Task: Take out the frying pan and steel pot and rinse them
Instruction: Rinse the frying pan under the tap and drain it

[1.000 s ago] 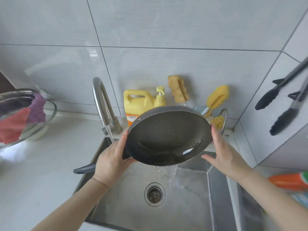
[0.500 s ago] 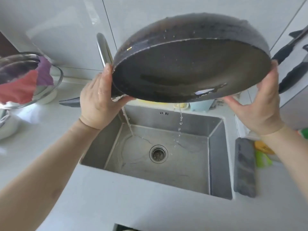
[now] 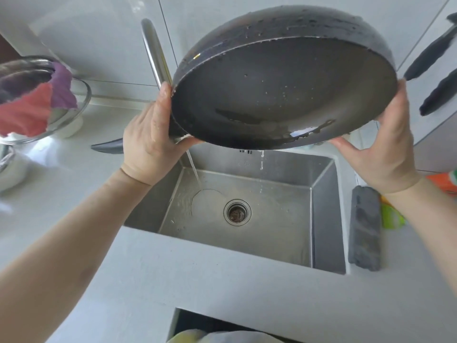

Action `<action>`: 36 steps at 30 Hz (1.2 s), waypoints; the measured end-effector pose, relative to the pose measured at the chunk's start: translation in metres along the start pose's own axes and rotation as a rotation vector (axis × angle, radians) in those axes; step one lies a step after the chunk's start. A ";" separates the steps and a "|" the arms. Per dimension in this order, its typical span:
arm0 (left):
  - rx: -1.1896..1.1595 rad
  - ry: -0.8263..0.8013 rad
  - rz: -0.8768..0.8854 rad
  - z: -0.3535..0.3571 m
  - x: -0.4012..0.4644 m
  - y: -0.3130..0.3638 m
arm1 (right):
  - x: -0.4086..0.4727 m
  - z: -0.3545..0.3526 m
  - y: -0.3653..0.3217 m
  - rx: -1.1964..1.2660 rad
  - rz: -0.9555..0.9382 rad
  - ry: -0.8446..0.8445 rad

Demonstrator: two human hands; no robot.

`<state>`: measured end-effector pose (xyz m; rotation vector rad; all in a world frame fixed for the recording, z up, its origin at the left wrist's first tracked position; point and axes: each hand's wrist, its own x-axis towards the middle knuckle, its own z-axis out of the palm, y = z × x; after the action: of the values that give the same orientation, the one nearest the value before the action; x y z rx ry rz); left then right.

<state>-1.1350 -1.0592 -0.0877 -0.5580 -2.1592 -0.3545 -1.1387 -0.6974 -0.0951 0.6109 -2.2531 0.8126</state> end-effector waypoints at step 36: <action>-0.489 -1.553 -0.718 0.263 -0.230 0.007 | -0.222 0.193 0.151 0.093 1.112 -1.179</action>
<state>-1.1861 -0.9990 -0.4288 -0.2493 -3.8157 -1.1202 -1.1616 -0.6813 -0.4244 -0.3852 -3.7247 1.2428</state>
